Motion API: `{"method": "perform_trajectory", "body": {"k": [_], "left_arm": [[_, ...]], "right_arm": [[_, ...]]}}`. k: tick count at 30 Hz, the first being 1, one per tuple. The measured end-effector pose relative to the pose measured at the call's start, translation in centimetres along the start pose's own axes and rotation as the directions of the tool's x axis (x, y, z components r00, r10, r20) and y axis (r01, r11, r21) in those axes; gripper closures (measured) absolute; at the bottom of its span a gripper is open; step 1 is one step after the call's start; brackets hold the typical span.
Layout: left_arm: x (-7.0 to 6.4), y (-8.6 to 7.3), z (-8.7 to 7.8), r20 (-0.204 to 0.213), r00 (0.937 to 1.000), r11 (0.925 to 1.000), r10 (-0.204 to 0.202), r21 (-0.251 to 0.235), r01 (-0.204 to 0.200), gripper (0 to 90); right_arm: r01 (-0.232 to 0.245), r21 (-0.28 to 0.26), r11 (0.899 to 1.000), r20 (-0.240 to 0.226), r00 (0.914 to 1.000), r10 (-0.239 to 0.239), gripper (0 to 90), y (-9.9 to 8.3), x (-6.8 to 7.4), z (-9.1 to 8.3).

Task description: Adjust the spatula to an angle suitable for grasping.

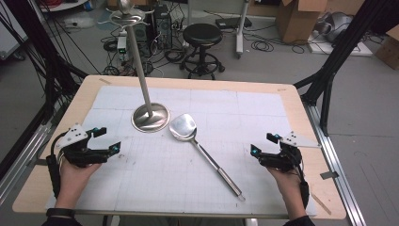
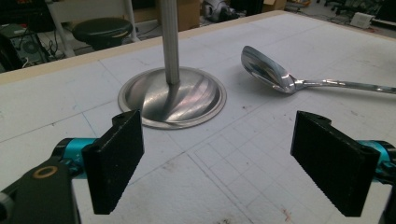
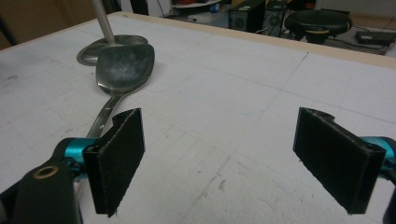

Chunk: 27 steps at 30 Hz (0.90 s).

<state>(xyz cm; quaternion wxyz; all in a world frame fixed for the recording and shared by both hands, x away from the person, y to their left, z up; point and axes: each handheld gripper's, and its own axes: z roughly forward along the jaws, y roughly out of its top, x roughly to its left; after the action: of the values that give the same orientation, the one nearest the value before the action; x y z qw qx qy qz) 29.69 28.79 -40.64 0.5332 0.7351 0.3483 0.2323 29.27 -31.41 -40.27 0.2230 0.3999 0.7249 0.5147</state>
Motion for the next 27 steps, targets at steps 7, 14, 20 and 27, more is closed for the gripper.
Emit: {"method": "perform_trajectory", "body": {"k": [7,14,20,27], "left_arm": [[-0.1,0.0,-0.1,0.004,0.9999,0.9999,0.011,0.005,-0.011,17.7],[0.1,0.0,-0.2,0.009,1.0000,1.0000,-0.001,-0.003,0.001,17.7],[0.0,0.0,-0.2,0.011,0.9999,0.9999,0.002,-0.010,-0.002,17.8],[0.0,0.0,-0.2,0.010,1.0000,1.0000,0.002,-0.007,-0.001,17.8]], "right_arm": [[-0.013,-0.001,1.000,0.004,0.9999,0.013,15.8,0.0,-0.3,-0.1],[-0.009,0.000,1.000,-0.003,1.0000,0.009,15.8,0.1,0.1,0.0],[-0.012,0.006,1.000,-0.007,0.9999,0.012,15.8,0.4,0.7,0.2],[0.012,0.010,1.000,-0.014,0.9998,-0.012,15.8,0.5,1.3,0.6]]}}
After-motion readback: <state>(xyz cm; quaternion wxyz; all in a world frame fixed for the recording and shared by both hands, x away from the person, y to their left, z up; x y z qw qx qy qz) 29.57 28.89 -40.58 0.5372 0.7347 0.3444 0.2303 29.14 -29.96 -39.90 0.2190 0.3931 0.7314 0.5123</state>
